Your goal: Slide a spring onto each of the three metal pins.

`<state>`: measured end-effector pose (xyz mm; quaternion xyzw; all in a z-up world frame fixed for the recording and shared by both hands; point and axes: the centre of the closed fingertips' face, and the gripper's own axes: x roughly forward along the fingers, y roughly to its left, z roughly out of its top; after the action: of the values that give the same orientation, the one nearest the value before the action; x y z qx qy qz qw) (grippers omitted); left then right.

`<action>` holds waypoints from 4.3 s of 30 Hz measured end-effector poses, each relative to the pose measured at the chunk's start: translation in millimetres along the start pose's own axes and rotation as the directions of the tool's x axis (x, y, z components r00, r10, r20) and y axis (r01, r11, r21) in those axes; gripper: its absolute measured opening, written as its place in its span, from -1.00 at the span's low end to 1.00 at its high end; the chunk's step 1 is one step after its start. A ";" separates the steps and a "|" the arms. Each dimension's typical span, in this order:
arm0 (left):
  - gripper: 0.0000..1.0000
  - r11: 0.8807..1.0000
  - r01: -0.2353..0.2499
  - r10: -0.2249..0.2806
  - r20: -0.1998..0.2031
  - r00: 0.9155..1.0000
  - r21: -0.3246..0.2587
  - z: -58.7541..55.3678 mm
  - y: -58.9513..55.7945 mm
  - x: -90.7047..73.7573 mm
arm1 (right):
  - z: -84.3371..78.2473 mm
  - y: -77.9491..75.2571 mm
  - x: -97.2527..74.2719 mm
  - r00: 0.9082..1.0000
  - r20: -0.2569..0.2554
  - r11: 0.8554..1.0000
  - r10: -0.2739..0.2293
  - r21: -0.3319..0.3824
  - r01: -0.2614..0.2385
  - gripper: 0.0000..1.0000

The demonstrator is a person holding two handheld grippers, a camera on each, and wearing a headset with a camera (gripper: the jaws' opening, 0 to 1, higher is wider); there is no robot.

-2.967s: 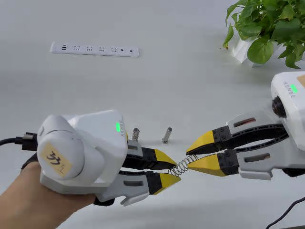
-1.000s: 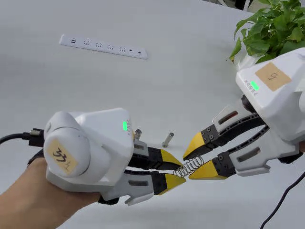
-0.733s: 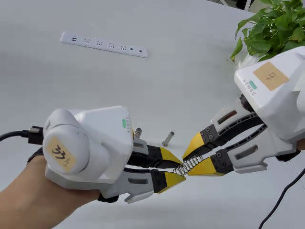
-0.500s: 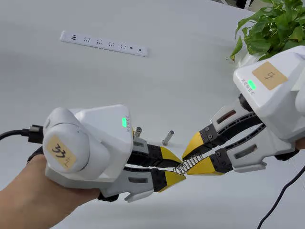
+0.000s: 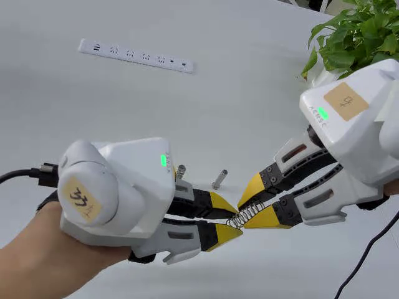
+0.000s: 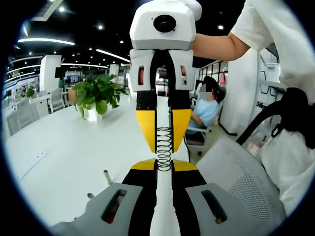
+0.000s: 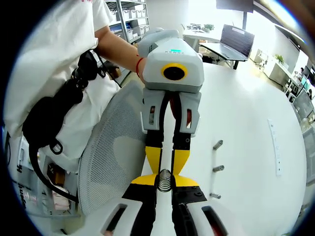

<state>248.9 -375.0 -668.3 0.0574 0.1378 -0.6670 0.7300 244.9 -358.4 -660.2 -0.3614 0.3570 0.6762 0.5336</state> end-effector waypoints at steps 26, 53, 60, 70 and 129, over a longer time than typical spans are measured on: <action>-0.52 0.998 -0.064 0.063 -0.045 0.997 -0.019 -20.1 14.4 -19.2 | -3.5 -14.9 -3.7 0.999 0.010 0.998 -0.051 0.040 0.050 -0.87; 0.56 0.954 -0.293 0.286 -0.098 0.953 -0.068 -75.3 68.2 -103.1 | -51.4 -87.3 1.5 0.977 -0.075 0.960 -0.198 0.187 0.209 -0.88; 0.80 0.950 -0.302 0.295 -0.087 0.952 -0.081 -81.8 74.3 -108.3 | -63.1 -106.4 10.2 0.972 -0.101 0.951 -0.211 0.208 0.228 -0.88; 0.98 0.948 -0.295 0.288 -0.076 0.955 -0.115 -96.2 77.0 -114.0 | -79.7 -130.4 26.3 0.963 -0.159 0.948 -0.218 0.201 0.247 -0.88; 0.96 0.936 -0.298 0.297 -0.034 0.954 -0.187 -100.0 83.4 -111.4 | -113.4 -141.5 66.1 0.959 -0.260 0.966 -0.114 0.194 0.168 -0.87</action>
<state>310.9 -233.0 -741.2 0.0096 0.1925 -0.5324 0.8243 384.6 -401.4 -786.3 -0.4075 0.4644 0.5436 0.5681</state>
